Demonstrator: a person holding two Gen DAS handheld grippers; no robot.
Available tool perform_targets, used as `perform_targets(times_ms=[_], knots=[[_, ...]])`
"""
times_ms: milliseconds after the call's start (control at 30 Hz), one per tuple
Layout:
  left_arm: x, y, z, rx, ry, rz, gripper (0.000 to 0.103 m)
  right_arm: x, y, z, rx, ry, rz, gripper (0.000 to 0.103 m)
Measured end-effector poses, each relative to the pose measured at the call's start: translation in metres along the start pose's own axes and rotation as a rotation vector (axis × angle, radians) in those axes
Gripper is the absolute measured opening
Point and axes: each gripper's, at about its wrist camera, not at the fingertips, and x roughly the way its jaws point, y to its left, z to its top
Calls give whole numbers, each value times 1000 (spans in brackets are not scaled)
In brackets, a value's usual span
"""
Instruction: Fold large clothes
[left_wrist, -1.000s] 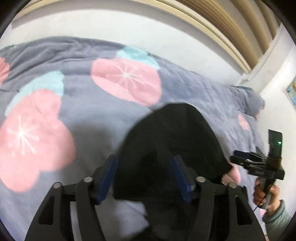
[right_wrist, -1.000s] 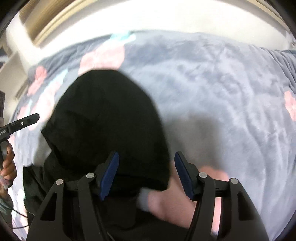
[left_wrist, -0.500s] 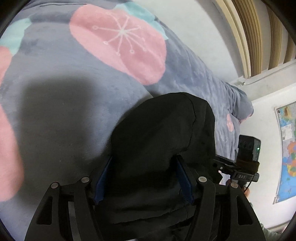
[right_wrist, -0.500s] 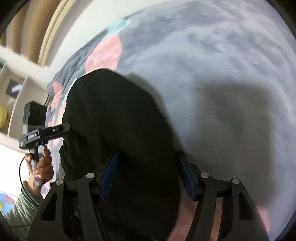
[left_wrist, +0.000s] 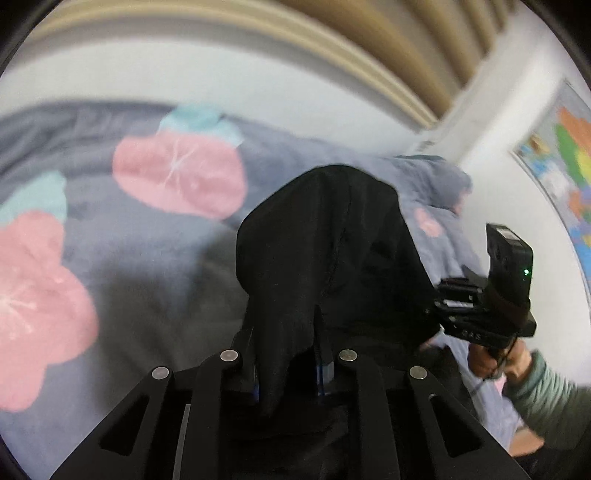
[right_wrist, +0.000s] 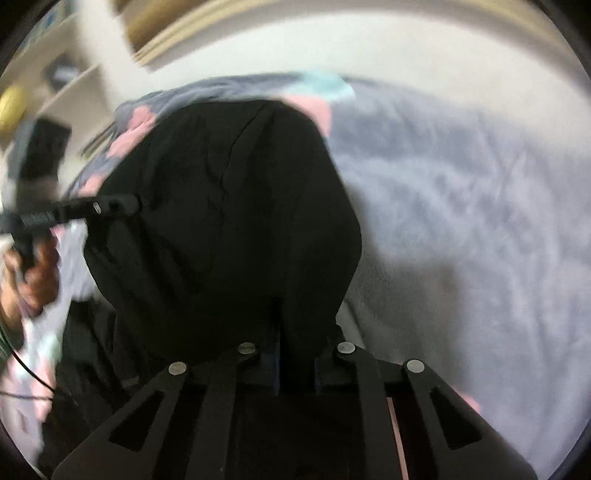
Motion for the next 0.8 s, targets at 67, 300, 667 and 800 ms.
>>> perform_targets(times_ms=[67, 300, 667, 800], knots=[[-31, -23, -15, 51, -17, -2, 19, -30, 25, -11, -70, -37, -51, 14], [-113, -90, -104, 145, 40, -13, 19, -128, 80, -75, -99, -92, -99, 14], [-127, -87, -285, -73, 393, 151, 22, -159, 131, -230, 22, 280, -78, 24], [-162, -90, -261, -79, 295, 177, 22, -180, 122, -235, 101, 277, -82, 24]])
